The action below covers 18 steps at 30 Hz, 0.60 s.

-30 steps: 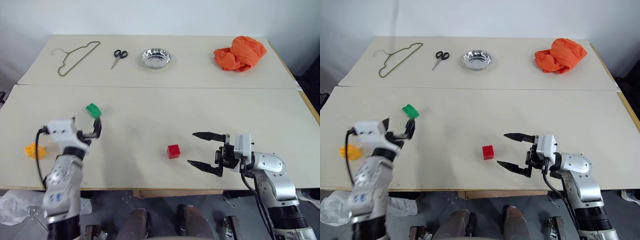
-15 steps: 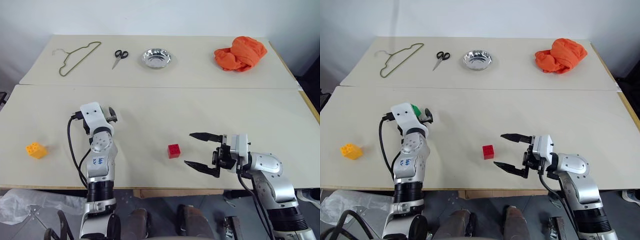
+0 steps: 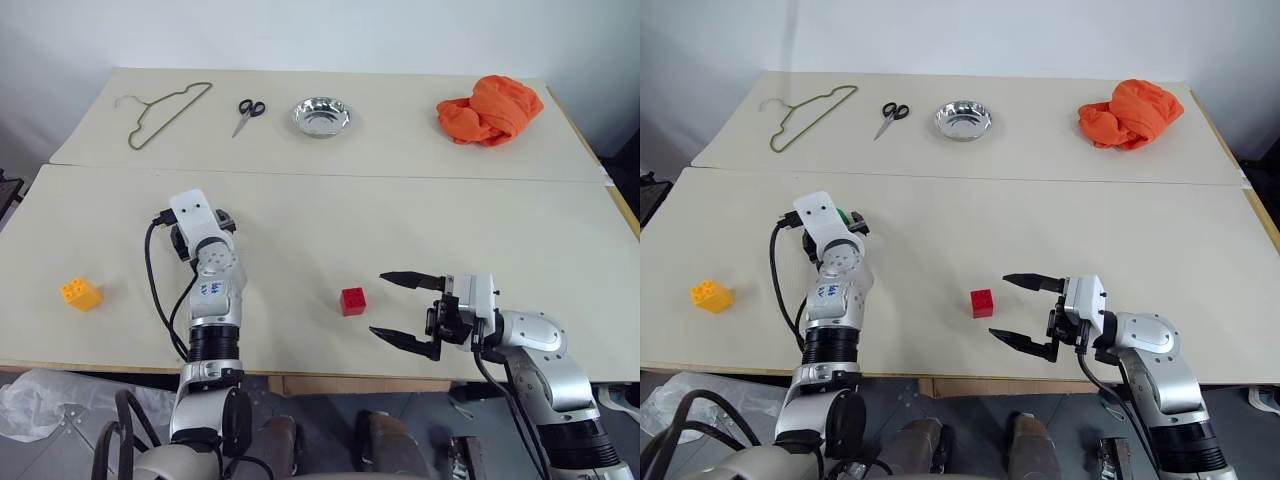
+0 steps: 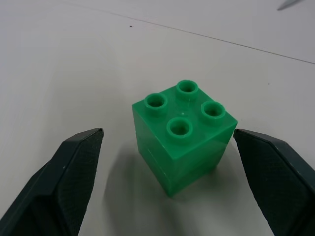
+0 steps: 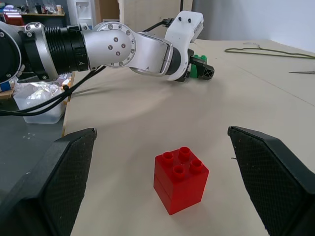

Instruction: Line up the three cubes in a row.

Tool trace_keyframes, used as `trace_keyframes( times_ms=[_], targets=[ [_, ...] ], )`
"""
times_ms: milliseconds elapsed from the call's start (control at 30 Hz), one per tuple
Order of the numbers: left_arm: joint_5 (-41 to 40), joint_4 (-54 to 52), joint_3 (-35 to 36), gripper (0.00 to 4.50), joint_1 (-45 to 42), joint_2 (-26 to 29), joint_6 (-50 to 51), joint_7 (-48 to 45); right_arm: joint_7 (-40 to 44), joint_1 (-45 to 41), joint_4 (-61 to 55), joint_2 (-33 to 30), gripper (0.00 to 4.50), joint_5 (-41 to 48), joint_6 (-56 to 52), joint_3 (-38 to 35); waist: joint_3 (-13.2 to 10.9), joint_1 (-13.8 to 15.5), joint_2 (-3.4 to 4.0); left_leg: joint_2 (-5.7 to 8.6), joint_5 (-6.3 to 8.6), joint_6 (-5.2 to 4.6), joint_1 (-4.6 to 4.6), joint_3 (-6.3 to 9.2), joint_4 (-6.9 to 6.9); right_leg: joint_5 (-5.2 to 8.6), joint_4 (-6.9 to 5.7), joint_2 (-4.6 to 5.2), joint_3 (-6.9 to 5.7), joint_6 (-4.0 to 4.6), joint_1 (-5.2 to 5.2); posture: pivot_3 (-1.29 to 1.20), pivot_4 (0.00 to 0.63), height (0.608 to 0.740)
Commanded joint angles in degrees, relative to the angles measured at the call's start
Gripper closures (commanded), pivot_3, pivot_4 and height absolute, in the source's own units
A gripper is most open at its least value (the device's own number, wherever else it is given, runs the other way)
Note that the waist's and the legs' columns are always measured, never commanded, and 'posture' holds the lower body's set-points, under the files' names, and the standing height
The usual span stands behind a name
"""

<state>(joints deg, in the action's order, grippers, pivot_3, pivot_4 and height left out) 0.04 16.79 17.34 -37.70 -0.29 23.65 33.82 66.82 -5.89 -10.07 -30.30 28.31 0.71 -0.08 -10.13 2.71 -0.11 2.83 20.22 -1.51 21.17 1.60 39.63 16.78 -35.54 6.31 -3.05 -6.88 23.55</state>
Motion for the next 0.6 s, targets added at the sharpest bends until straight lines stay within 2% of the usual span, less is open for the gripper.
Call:
trace_keyframes(
  times_ms=[33,333,500,567,600],
  targets=[
    [-0.47,-1.81,0.37,0.39,-0.52,-0.91,0.27,0.88,0.12,0.36,-1.8,-0.55,0.0,0.23,0.17,0.1,0.0,0.04,0.0,0.0,0.0,0.0,0.0,0.0,0.0,0.0,0.0,0.0,0.0,0.0,0.0,0.0,0.15,0.74],
    [-0.44,-4.46,-0.26,3.06,1.63,-1.22,0.01,-0.65,-0.01,0.32,-1.25,-0.3,0.0,-0.5,0.64,0.18,0.0,0.06,0.0,0.0,0.0,0.0,0.0,0.0,0.05,0.0,-0.03,0.0,0.0,-0.01,0.0,0.0,0.15,0.74],
    [-0.12,-4.87,-1.7,3.07,2.96,0.16,-2.84,-4.39,-0.18,0.93,-1.65,-0.19,0.0,-0.84,0.74,0.25,0.0,0.12,0.0,0.0,0.0,0.0,0.01,0.0,0.09,0.0,-0.04,0.0,0.0,-0.01,-0.01,0.0,0.15,0.74],
    [-1.49,-6.94,-2.3,3.07,5.53,1.79,-5.66,-9.95,-0.2,1.38,-1.79,-0.47,0.0,-0.96,0.9,-0.08,0.0,0.06,0.0,0.0,0.0,0.0,0.01,-0.01,0.09,0.0,-0.04,0.0,0.0,-0.01,-0.01,0.0,0.15,0.74],
    [-3.58,-8.81,-2.7,3.07,7.34,3.27,-8.55,-15.67,-0.31,1.59,-1.88,-0.66,0.0,-1.01,1.01,-0.4,0.0,-0.06,0.0,0.0,0.0,0.0,0.0,-0.01,0.08,0.0,-0.04,0.01,0.01,-0.01,-0.01,0.0,0.15,0.74]
  ],
)
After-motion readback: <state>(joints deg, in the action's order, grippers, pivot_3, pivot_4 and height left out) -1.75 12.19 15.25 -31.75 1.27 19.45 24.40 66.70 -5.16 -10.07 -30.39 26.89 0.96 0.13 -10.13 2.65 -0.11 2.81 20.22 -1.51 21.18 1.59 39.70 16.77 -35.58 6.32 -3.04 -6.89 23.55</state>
